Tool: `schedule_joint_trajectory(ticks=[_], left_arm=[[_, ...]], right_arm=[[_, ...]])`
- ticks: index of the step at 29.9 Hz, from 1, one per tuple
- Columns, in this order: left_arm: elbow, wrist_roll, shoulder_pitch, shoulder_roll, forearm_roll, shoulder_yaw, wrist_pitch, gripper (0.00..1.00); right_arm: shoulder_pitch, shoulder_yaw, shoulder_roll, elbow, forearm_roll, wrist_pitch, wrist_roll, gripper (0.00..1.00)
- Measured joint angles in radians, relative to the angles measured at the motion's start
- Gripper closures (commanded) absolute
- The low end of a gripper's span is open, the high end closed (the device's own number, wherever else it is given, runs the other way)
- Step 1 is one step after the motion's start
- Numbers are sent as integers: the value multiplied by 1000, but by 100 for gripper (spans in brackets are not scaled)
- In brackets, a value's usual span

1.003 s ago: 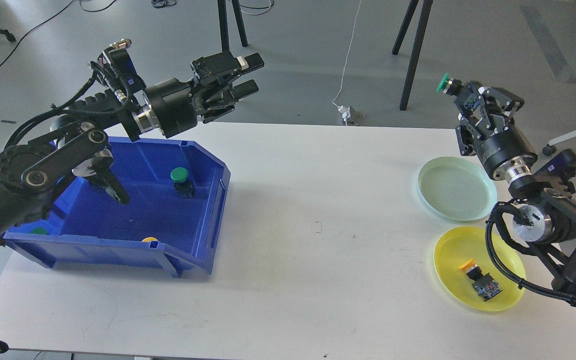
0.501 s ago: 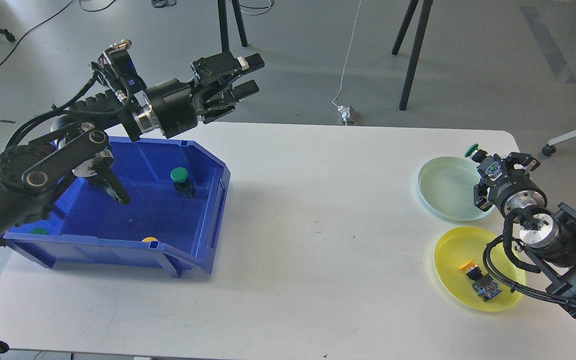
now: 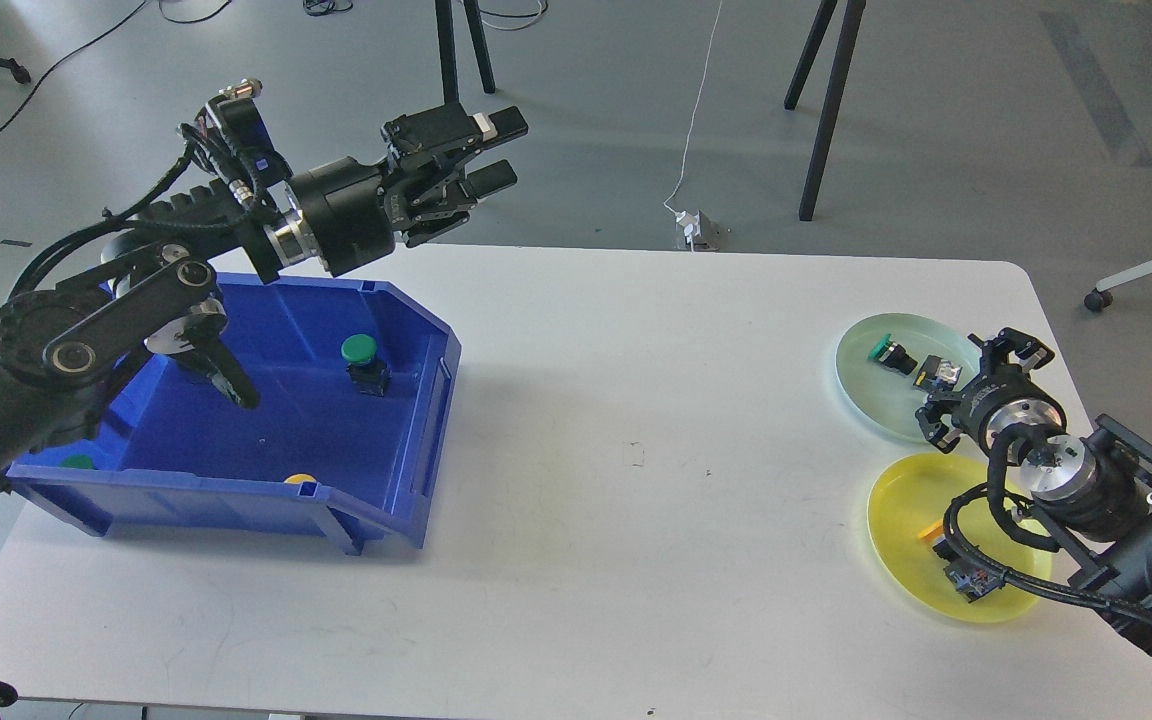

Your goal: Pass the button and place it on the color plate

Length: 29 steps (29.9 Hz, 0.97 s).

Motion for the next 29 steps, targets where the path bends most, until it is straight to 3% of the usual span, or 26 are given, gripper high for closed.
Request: schedule_joint_trajectory(ticks=[7, 12, 18, 21, 24, 29], left_arm=[[11, 0, 1, -1, -50, 0, 0, 19], [120, 0, 3, 0, -230, 0, 0, 17], [163, 0, 0, 55, -337, 0, 0, 13], [164, 0, 15, 82, -393, -8, 0, 11], [165, 0, 51, 88, -471, -14, 0, 10], [164, 0, 71, 88, -535, -42, 0, 10]], right_arm=[[9, 9, -23, 112, 0, 86, 8, 4], [25, 60, -118, 282, -4, 201, 15, 4], [74, 60, -194, 337, -12, 449, 29, 4], [81, 44, -217, 334, -14, 577, 64, 4], [81, 38, -221, 326, -14, 613, 97, 3], [88, 53, -218, 323, -14, 619, 107, 2]])
